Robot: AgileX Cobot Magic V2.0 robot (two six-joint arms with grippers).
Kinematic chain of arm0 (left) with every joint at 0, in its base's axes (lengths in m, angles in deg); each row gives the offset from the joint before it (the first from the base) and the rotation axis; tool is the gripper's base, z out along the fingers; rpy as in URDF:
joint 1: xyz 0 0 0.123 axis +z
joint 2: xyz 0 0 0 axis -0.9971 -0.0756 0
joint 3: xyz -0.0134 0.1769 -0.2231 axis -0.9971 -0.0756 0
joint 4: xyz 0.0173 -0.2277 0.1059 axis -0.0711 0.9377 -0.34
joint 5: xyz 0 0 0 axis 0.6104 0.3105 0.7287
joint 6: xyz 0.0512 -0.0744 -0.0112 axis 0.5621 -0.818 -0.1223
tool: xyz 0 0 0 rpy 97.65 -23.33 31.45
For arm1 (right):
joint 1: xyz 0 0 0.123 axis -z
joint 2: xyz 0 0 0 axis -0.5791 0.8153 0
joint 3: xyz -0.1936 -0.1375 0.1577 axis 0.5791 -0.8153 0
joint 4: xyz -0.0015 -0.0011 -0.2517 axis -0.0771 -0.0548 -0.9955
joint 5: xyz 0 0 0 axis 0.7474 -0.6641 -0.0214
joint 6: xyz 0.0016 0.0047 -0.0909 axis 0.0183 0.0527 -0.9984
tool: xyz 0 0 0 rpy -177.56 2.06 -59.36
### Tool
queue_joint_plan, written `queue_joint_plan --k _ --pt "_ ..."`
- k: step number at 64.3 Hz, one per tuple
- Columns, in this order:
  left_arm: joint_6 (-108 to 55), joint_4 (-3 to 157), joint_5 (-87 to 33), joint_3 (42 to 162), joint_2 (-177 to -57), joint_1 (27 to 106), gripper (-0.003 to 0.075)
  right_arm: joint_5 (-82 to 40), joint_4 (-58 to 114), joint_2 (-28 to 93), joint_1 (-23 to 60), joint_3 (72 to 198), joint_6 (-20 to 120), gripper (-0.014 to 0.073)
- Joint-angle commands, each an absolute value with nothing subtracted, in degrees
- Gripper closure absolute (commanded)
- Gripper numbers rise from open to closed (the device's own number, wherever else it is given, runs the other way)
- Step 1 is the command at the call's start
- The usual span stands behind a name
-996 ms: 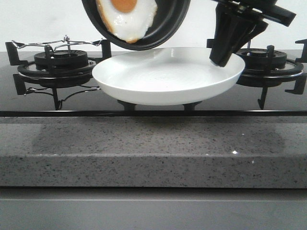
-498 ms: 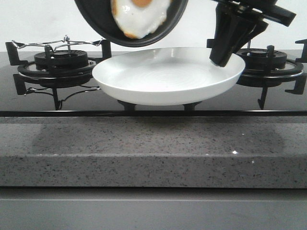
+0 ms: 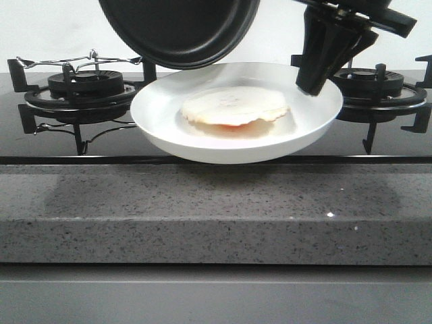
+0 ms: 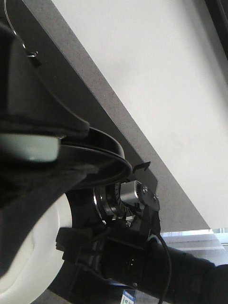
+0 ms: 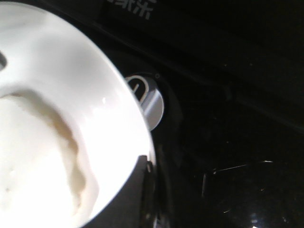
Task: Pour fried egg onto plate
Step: 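Tilt the frying pan with the left gripper to slide the egg onto the plate, then lower the frying pan back onto its burner with the left gripper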
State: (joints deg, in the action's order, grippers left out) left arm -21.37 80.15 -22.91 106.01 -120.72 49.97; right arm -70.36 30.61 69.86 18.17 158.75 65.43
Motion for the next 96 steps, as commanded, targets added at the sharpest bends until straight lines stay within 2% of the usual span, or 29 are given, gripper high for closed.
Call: queue_joint_plan --k 1,13,31,38,48,60,72,96 --pt "-22.0 82.7 -29.4 107.8 -119.2 49.4 0.0740 -69.2 31.5 66.9 18.1 159.9 65.1 0.0652" --pt "-22.5 92.8 -31.2 107.8 -119.2 53.3 0.0739 -69.2 31.5 66.9 18.1 159.9 65.1 0.0652" --pt "-22.5 116.7 -26.8 107.8 -119.7 67.2 0.0739 -69.2 31.5 66.9 18.1 159.9 65.1 0.0652" --pt "-22.5 126.0 -18.6 107.8 -121.3 74.2 0.0738 -69.2 31.5 66.9 18.1 159.9 65.1 0.0652" --pt "-22.2 141.9 -0.2 107.8 -127.0 86.1 0.0739 -69.2 31.5 66.9 18.1 159.9 65.1 0.0652" --pt "-22.2 157.1 16.2 107.8 -135.4 96.3 0.0739 -69.2 31.5 66.9 18.1 159.9 65.1 0.0652" --pt "-25.7 157.4 17.3 108.2 -141.8 101.7 0.0739 -69.2 31.5 66.9 18.1 159.9 65.1 0.0652" --pt "-26.2 157.4 13.7 110.4 -151.4 104.4 0.0739 -69.2 31.5 66.9 18.1 159.9 65.1 0.0652"
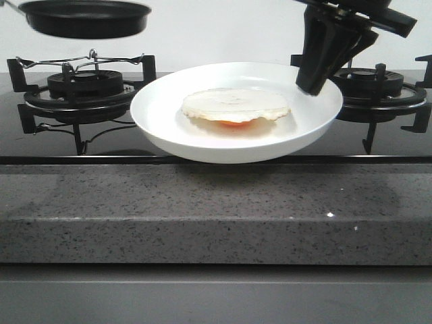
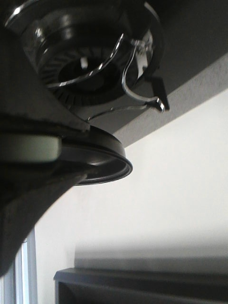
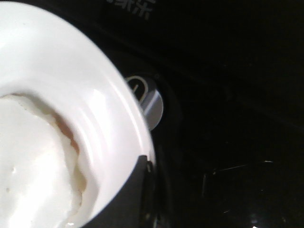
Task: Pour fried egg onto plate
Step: 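Lower the frying pan back onto its burner with the left gripper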
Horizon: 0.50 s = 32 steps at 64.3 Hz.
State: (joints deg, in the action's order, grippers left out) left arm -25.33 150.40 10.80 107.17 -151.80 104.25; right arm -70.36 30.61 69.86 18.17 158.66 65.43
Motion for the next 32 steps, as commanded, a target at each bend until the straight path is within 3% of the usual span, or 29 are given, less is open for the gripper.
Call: queue_joint_plan --k 1,32 --pt "-26.2 157.4 13.8 110.8 -152.1 104.4 0.0739 -69.2 31.5 66.9 18.1 159.9 65.1 0.0652" --pt "-26.6 157.4 9.5 115.0 -156.8 104.4 0.0738 -69.2 31.5 66.9 18.1 159.9 65.1 0.0652"
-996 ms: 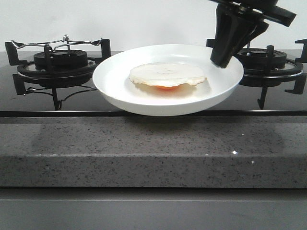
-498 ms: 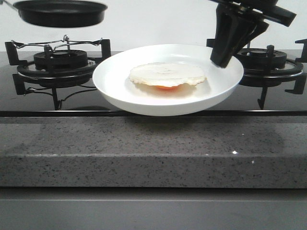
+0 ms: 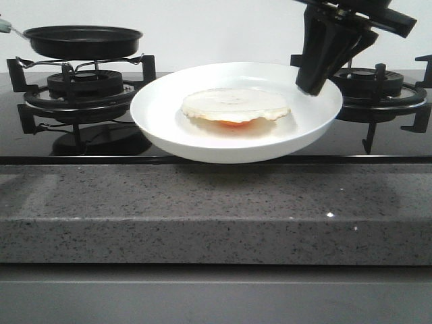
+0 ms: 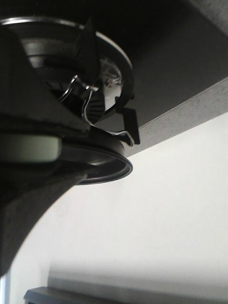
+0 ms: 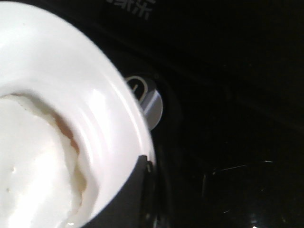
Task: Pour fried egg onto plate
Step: 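Lower the frying pan back onto its burner with the left gripper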
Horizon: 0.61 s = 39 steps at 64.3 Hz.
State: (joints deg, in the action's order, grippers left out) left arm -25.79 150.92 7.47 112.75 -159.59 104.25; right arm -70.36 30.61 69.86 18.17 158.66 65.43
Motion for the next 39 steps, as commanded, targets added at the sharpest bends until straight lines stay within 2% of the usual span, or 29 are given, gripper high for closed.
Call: queue_joint_plan --k 1,25,30,39 --pt "-26.6 157.4 9.3 115.0 -156.8 104.4 0.0738 -69.2 31.5 66.9 18.1 159.9 65.1 0.0652" --pt "-26.6 153.8 8.4 115.0 -156.8 104.4 0.0720 -69.2 31.5 66.9 18.1 159.9 65.1 0.0652" --pt "-26.6 153.8 8.4 115.0 -156.8 104.4 0.0662 -69.2 31.5 66.9 18.1 159.9 65.1 0.0652" --pt "-26.6 153.1 9.4 115.0 -156.8 104.4 0.0458 -69.2 31.5 66.9 18.1 159.9 65.1 0.0652"
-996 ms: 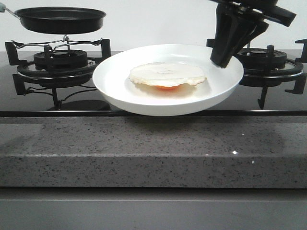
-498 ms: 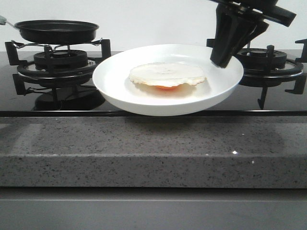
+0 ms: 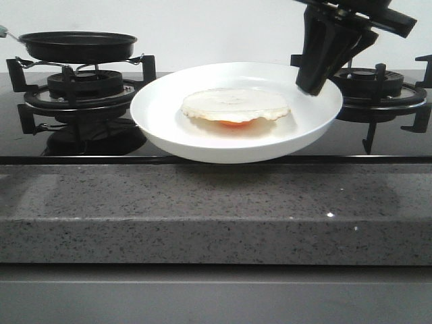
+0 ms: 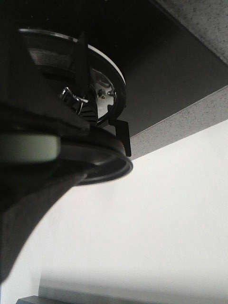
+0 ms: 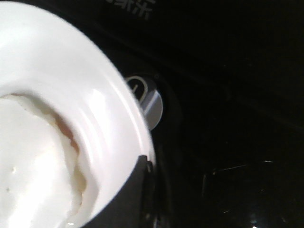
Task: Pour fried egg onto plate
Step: 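Lower the frying pan back onto its burner with the left gripper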
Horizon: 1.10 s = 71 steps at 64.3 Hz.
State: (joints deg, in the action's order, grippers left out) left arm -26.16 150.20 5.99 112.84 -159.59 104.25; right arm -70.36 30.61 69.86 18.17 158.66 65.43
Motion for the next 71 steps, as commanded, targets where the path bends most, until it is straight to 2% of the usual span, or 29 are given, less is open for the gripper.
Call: queue_joint_plan --k 1,9,16,33,50,58,71 --pt "-26.6 152.9 9.4 115.0 -156.8 104.4 0.0436 -69.2 31.5 66.9 18.1 159.9 65.1 0.0652" --pt "-26.6 151.7 9.8 115.0 -156.8 104.4 0.0273 -69.2 31.5 66.9 18.1 159.9 65.1 0.0652" --pt "-26.6 148.6 12.2 115.0 -156.8 104.4 0.0204 -69.2 31.5 66.9 18.1 159.9 65.1 0.0652" --pt "-26.6 136.3 17.4 115.0 -156.8 104.4 0.0204 -69.2 31.5 66.9 18.1 159.9 65.1 0.0652" --pt "-26.6 131.9 23.6 115.0 -156.6 104.4 0.0209 -69.2 31.5 66.9 18.1 159.9 65.1 0.0652" --pt "-26.6 129.9 24.7 115.0 -156.6 104.4 0.0286 -69.2 31.5 66.9 18.1 159.9 65.1 0.0652" --pt "-26.6 128.7 27.6 115.0 -156.5 104.4 0.0570 -69.2 31.5 66.9 18.1 159.9 65.1 0.0652"
